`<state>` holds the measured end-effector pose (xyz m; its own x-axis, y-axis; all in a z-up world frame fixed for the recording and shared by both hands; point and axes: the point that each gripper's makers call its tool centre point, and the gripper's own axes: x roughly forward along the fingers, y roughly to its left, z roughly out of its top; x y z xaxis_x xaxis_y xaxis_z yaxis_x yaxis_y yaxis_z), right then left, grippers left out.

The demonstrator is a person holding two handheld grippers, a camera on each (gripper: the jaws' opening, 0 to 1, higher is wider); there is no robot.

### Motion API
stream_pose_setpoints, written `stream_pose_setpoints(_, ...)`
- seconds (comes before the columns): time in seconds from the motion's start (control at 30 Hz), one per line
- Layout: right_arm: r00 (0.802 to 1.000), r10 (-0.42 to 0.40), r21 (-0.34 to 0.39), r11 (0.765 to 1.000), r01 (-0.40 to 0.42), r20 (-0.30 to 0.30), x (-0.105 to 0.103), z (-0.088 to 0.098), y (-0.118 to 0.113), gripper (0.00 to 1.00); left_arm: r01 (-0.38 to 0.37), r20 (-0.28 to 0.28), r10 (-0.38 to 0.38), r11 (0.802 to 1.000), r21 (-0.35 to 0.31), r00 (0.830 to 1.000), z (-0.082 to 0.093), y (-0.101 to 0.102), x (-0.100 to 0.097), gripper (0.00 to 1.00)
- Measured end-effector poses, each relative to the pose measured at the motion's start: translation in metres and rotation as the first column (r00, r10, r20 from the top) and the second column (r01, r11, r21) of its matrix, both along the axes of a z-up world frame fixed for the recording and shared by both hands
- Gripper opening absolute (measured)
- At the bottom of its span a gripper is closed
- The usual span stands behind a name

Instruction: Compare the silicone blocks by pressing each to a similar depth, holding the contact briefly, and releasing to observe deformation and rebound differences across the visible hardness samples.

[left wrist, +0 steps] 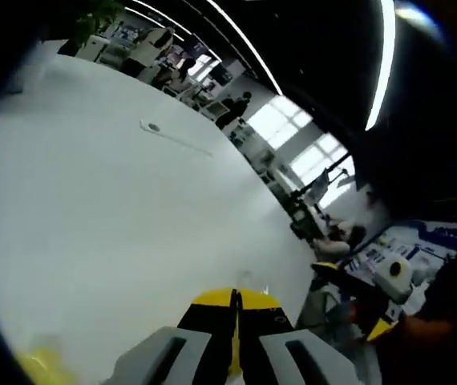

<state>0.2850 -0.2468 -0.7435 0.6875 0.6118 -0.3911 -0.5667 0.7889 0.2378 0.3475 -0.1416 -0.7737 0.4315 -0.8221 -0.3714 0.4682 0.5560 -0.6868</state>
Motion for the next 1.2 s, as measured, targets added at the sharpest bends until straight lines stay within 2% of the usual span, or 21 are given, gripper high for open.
stream_pose_setpoints(0.1, 1.000, 0.017, -0.001, 1.000, -0.017, 0.003, -0.001, 0.001, 0.004, 0.96, -0.014, 0.008, 0.014, 1.000, -0.006, 1.000, 0.006, 0.004, 0.000, 0.00)
stream_pose_setpoints(0.13, 1.000, 0.019, -0.001, 1.000, -0.019, 0.003, -0.002, 0.001, 0.005, 0.96, -0.007, 0.012, 0.007, 1.000, -0.030, 1.000, 0.010, 0.002, -0.001, 0.00)
stream_pose_setpoints(0.17, 1.000, 0.024, 0.001, 1.000, -0.024, 0.003, -0.002, 0.001, 0.006, 0.96, 0.010, 0.041, -0.009, 0.999, -0.034, 0.999, 0.015, 0.001, -0.002, 0.00)
stream_pose_setpoints(0.23, 1.000, 0.030, -0.001, 1.000, -0.030, 0.005, -0.002, 0.001, 0.007, 0.96, 0.019, 0.042, -0.016, 0.998, -0.066, 0.999, 0.023, -0.002, -0.004, 0.00)
stream_pose_setpoints(0.33, 0.999, 0.038, -0.006, 0.999, -0.038, 0.006, -0.003, 0.001, 0.008, 0.96, 0.034, 0.071, -0.032, 0.999, -0.026, 0.997, 0.023, -0.001, -0.006, 0.00)
stream_pose_setpoints(0.47, 0.999, 0.043, -0.030, 0.999, -0.043, 0.010, -0.002, 0.000, 0.007, 0.96, 0.057, 0.109, -0.055, 0.998, -0.016, 0.992, 0.032, -0.005, -0.011, 0.00)
stream_pose_setpoints(0.67, 0.998, 0.041, -0.016, 0.999, -0.040, 0.039, 0.005, 0.012, 0.010, 0.96, 0.068, 0.198, -0.071, 0.997, 0.023, 0.978, 0.052, -0.006, -0.007, 0.00)
stream_pose_setpoints(0.77, 0.994, 0.058, -0.018, 0.998, -0.057, 0.088, 0.009, 0.019, 0.011, 0.96, 0.054, 0.217, -0.057, 0.998, 0.021, 0.974, 0.064, -0.003, -0.001, 0.00)
stream_pose_setpoints(0.83, 0.995, 0.058, -0.010, 0.998, -0.058, 0.082, 0.009, 0.019, 0.012, 0.96, 0.062, 0.239, -0.065, 0.998, 0.022, 0.969, 0.070, -0.003, 0.001, 0.00)
stream_pose_setpoints(0.9, 0.993, 0.064, -0.006, 0.998, -0.064, 0.102, 0.010, 0.022, 0.012, 0.96, 0.062, 0.251, -0.065, 0.998, 0.023, 0.966, 0.075, 0.000, 0.003, 0.00)
stream_pose_setpoints(1.03, 0.993, 0.067, -0.004, 0.998, -0.067, 0.096, 0.010, 0.023, 0.011, 0.96, 0.063, 0.273, -0.065, 0.998, 0.017, 0.960, 0.085, 0.002, 0.008, 0.00)
stream_pose_setpoints(1.1, 0.993, 0.070, -0.008, 0.998, -0.070, 0.096, 0.010, 0.025, 0.011, 0.96, 0.079, 0.305, -0.086, 0.996, 0.033, 0.949, 0.093, 0.000, 0.007, 0.00)
stream_pose_setpoints(1.2, 0.992, 0.079, -0.009, 0.997, -0.078, 0.094, 0.013, 0.027, 0.010, 0.96, 0.093, 0.322, -0.099, 0.995, 0.034, 0.942, 0.103, -0.003, 0.006, 0.00)
